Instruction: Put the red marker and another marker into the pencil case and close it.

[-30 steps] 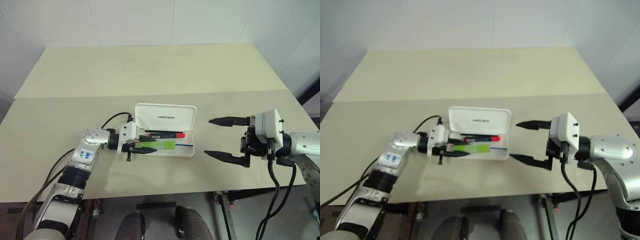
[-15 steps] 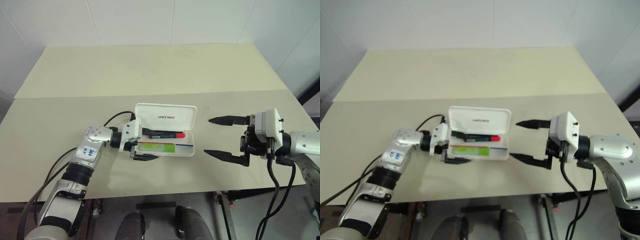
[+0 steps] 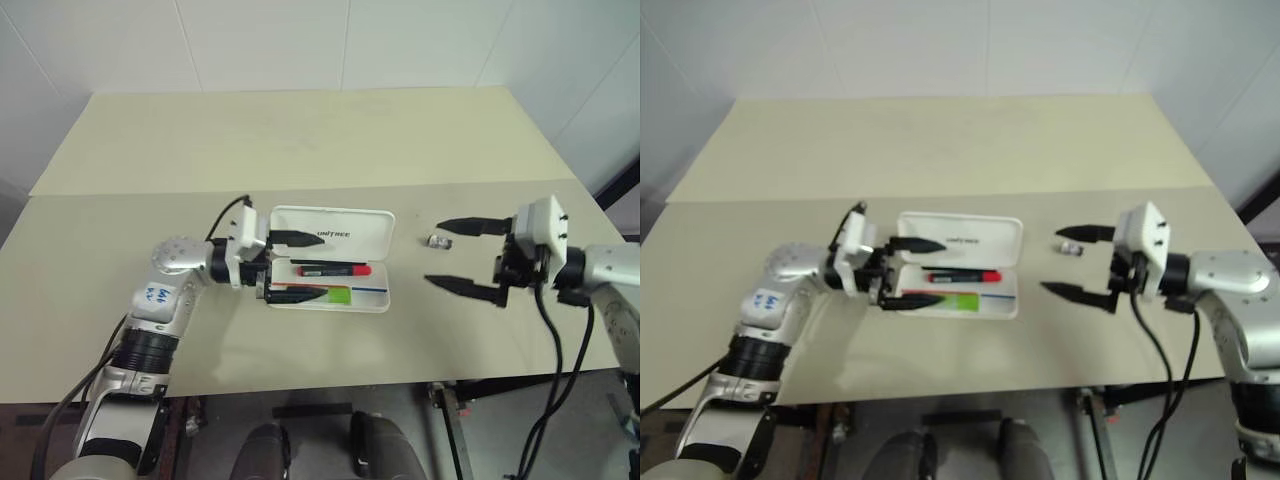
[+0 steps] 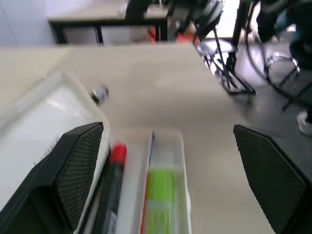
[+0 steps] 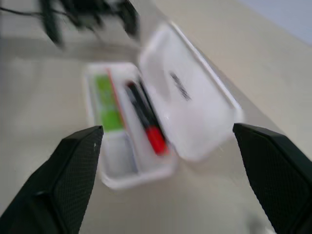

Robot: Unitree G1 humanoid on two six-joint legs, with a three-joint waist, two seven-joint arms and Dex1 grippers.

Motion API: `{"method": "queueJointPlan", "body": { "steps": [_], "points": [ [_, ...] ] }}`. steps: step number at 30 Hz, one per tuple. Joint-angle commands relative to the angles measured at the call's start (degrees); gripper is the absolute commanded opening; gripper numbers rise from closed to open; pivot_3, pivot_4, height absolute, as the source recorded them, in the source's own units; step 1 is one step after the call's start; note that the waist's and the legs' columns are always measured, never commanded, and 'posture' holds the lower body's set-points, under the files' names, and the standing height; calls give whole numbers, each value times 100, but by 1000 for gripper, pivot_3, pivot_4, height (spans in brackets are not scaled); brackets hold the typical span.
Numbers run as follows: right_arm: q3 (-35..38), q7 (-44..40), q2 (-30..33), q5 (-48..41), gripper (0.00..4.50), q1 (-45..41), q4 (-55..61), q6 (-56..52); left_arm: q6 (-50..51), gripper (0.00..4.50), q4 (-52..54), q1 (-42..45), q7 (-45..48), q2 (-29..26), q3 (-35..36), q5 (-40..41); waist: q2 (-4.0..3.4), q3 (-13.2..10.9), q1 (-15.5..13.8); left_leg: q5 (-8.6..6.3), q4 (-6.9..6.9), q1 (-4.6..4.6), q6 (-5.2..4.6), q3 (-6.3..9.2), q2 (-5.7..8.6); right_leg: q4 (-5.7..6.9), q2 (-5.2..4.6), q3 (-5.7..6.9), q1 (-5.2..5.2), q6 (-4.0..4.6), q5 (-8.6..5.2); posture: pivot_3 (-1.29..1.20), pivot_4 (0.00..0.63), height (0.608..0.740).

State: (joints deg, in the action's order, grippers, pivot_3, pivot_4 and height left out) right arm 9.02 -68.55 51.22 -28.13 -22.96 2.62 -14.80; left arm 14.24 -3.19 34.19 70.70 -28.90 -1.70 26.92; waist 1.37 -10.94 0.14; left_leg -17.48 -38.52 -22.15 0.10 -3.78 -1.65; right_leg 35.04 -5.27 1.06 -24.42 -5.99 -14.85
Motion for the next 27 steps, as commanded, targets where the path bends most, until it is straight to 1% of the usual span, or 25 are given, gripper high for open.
{"method": "queueJointPlan", "body": {
  "steps": [1,6,9,14,17,22,27],
  "points": [
    [-176,-348,107,394,4500,-534,-904,494,322,4485,432,71,6,-231,170,263,-1,0,17,0,-2,0,0,-2,0,2,3,-2,0,1,1,0,150,740],
    [-705,-826,-96,1072,4500,-1658,-2767,1210,378,4485,527,108,112,-631,266,177,-2,-1,34,1,-7,0,2,-11,-1,6,8,-3,-1,3,2,0,150,740],
    [-944,-1007,-293,1403,4500,-2215,-3758,1610,291,4485,441,146,88,-766,327,131,-2,-1,35,1,-9,-1,3,-13,-3,4,9,-4,-2,4,2,0,150,740],
    [-1258,-1101,-664,1994,4500,-3081,-5350,2258,149,4485,385,183,-38,-1003,448,-8,-5,-3,86,4,-7,-6,7,-15,-3,0,8,-4,-4,4,2,0,150,740],
    [-1441,-971,-835,2412,4500,-3527,-6294,2617,220,4485,527,114,-87,-1193,562,5,-5,-3,130,8,-1,-9,15,-14,-4,-1,6,-2,-6,4,2,0,150,740],
    [-1512,-705,-958,2876,4500,-3875,-7169,2920,271,4485,725,-45,-186,-1383,676,69,-6,-3,155,17,27,-10,31,-18,-4,-4,4,-3,-9,3,2,0,150,740],
    [-1492,-308,-1001,3226,4500,-4000,-7552,3006,348,4485,921,-156,-289,-1469,783,101,-7,-4,161,24,35,-11,42,-26,-6,-8,6,-4,-14,3,2,0,150,740]
  ]
}}
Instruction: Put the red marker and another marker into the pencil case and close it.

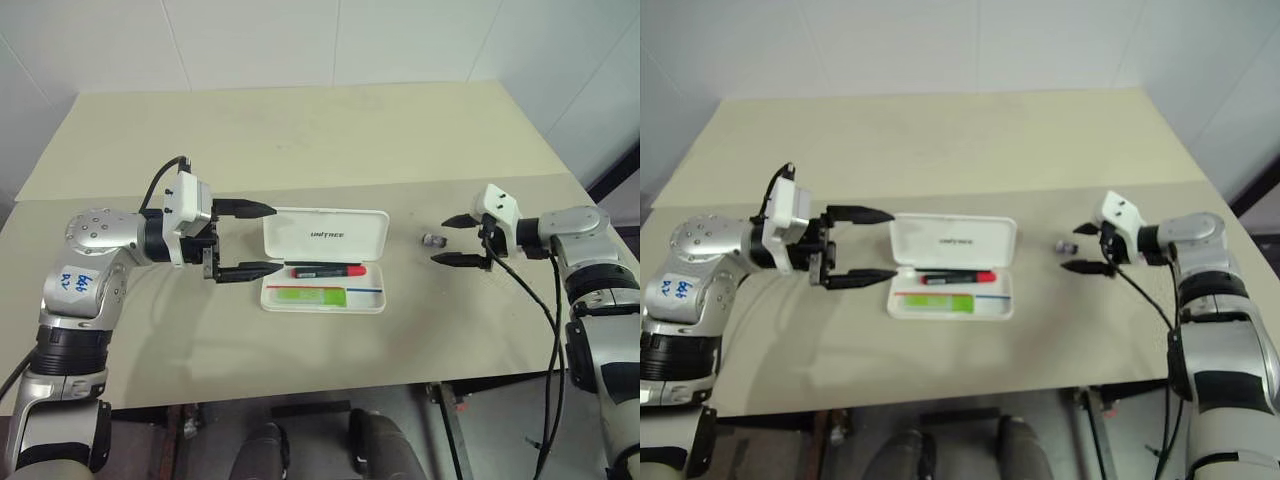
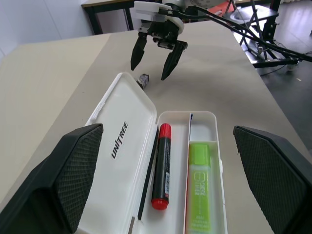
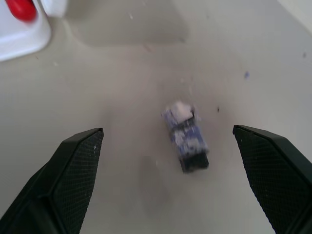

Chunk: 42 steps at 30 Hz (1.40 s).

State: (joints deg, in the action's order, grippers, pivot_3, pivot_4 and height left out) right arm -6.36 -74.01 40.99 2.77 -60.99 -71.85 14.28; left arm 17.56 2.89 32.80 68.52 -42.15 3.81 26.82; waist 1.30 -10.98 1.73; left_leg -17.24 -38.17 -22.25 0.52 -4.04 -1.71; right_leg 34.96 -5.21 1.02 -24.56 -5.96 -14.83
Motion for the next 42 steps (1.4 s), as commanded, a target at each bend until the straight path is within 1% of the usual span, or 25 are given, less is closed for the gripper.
{"method": "queueJointPlan", "body": {
  "steps": [1,6,12,14,16,18,21,23,24,25,31,37,41,42],
  "points": [
    [58,304,2,178,4500,-223,-152,90,36,4485,357,-36,-94,-159,246,122,0,0,4,0,-1,0,1,-1,0,1,0,-1,0,0,0,0,150,740],
    [82,605,-189,355,4500,-369,-291,58,145,4485,555,-129,-194,-220,305,184,0,0,32,5,-2,7,8,-3,-1,12,2,-6,0,0,0,0,150,740],
    [123,685,-389,444,4500,-476,-350,9,216,4485,658,-190,-264,-252,350,220,-1,-1,36,6,-2,7,10,-2,-2,15,3,-6,-1,0,0,0,150,740],
    [116,725,-454,483,4095,-479,-396,-68,250,4500,695,-178,-288,-259,355,219,-1,-1,33,6,-1,6,10,-2,-2,12,2,-6,0,0,0,0,150,740],
    [112,732,-483,517,3572,-480,-424,-124,261,4500,710,-175,-291,-270,364,221,-1,0,29,6,-1,6,10,-2,-2,12,2,-6,0,0,0,0,150,740],
    [127,685,-488,542,2763,-487,-447,-181,261,4500,712,-163,-282,-286,367,218,-1,-1,27,6,-1,6,10,-2,-2,12,3,-6,-1,0,0,0,150,740],
    [133,652,-468,594,1752,-499,-461,-222,265,4500,718,-141,-273,-308,373,219,-1,-1,26,6,-5,6,10,-2,-1,15,1,-6,1,0,0,0,150,740],
    [138,604,-461,618,923,-517,-463,-254,240,4500,695,-143,-254,-319,380,210,-1,-1,26,6,-5,7,10,-2,-1,16,2,-6,1,0,0,0,150,740],
    [138,602,-459,634,567,-523,-462,-253,228,4500,683,-144,-248,-321,380,204,-1,-1,26,6,-5,7,10,-1,-2,15,3,-6,1,0,0,0,150,740],
    [135,585,-456,648,359,-523,-459,-253,211,4500,672,-143,-243,-317,374,194,-1,-1,26,6,-4,7,10,-1,-2,16,3,-6,0,0,0,0,150,740],
    [170,472,-486,616,357,-509,-398,-110,101,4500,586,-123,-228,-250,291,123,-1,0,26,6,-3,6,10,-2,-2,14,3,-6,0,0,0,0,150,740],
    [420,-90,-510,269,357,-621,-127,150,-168,4500,430,-283,-131,-228,236,3,-2,-1,32,6,-3,6,10,-2,-2,14,4,-6,0,0,0,0,150,740],
    [570,-614,-464,-17,357,-552,264,227,-353,4500,324,-421,-111,-170,221,-51,-2,-1,53,6,-3,7,10,-4,-4,15,6,-6,-1,0,0,0,150,740],
    [640,-772,-470,-174,357,-430,532,150,-402,4500,293,-473,-124,-146,224,-60,-3,-1,50,6,-2,7,10,-3,-5,15,6,-6,-1,0,0,0,150,740]
  ]
}}
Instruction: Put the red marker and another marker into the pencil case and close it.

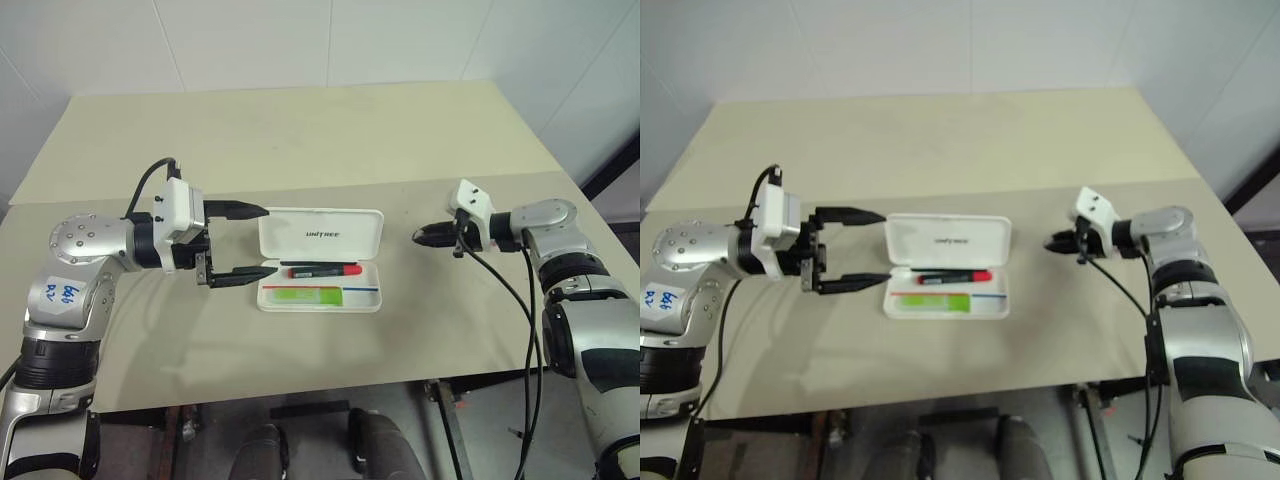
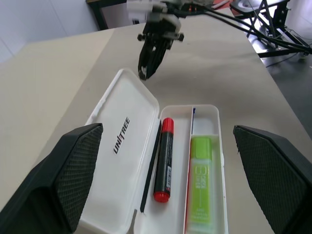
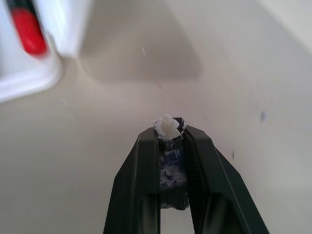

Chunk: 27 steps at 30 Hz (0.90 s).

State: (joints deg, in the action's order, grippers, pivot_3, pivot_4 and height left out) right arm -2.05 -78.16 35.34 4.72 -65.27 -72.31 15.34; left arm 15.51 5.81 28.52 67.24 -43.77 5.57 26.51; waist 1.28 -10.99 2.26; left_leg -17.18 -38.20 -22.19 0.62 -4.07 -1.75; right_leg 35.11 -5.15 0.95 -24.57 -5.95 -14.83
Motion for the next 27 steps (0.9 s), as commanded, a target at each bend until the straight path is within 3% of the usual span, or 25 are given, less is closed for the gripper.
{"method": "queueJointPlan", "body": {
  "steps": [1,8,13,19,27],
  "points": [
    [273,-502,90,-553,357,193,977,-86,-223,4500,-9,-104,-20,43,57,-28,0,0,-12,0,0,-1,0,1,0,0,0,1,0,0,0,0,150,740],
    [305,-612,120,-1821,357,2337,5197,-2221,-297,4500,75,-410,-135,161,33,-16,-1,0,-96,-1,1,-10,-1,18,-11,-1,-12,14,-1,0,0,0,150,740],
    [67,191,-112,-2478,357,3606,7796,-3723,-329,4500,58,-544,-164,280,-48,-32,0,0,-76,-18,-11,-4,-39,20,-4,12,-26,10,2,-3,2,0,150,740],
    [-239,657,-208,-2584,357,3927,8377,-4087,-337,4500,-4,-465,-175,366,-147,-40,0,0,-73,-12,-21,8,-38,26,3,22,-24,9,1,6,5,0,150,740],
    [-739,706,-300,-2215,357,3661,7694,-3594,-326,4500,31,-485,-205,407,-189,-52,0,0,-68,-5,-23,10,-37,25,10,27,-16,9,1,12,8,0,150,740]
  ]
}}
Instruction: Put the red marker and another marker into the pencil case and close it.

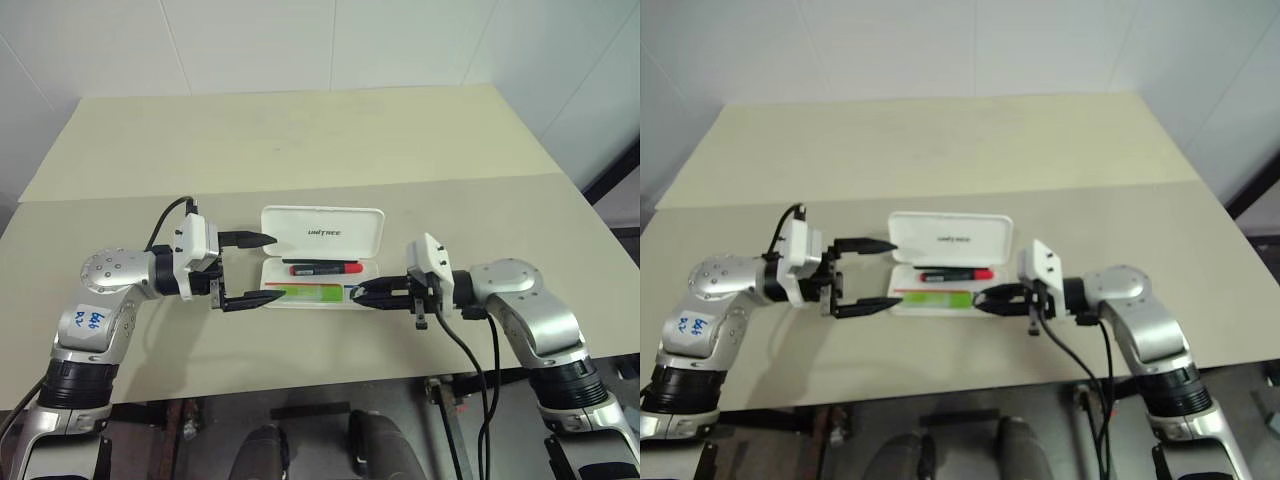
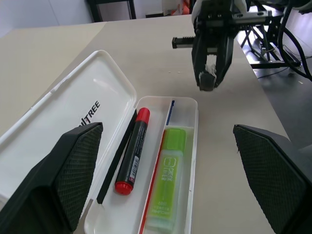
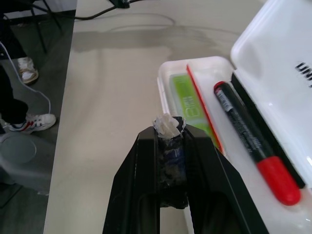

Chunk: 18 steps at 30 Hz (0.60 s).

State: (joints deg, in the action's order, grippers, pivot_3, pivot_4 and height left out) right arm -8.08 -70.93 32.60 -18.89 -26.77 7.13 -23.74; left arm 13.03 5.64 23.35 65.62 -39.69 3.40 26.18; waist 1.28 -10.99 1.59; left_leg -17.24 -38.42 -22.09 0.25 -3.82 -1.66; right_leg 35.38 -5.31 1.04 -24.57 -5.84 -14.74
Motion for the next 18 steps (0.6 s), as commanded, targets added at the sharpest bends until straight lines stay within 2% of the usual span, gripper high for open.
{"method": "queueJointPlan", "body": {
  "steps": [1,18],
  "points": [
    [-199,-65,-13,217,357,-247,-401,451,-72,4500,59,23,-47,-1,32,-20,0,0,-4,0,0,0,0,-1,1,0,0,0,0,0,0,0,150,740],
    [-567,-582,-61,672,357,-939,-1892,1495,27,4500,276,-133,-194,-64,119,8,0,0,-2,-1,6,-4,-1,-4,-2,-11,-1,2,0,0,0,0,150,740]
  ]
}}
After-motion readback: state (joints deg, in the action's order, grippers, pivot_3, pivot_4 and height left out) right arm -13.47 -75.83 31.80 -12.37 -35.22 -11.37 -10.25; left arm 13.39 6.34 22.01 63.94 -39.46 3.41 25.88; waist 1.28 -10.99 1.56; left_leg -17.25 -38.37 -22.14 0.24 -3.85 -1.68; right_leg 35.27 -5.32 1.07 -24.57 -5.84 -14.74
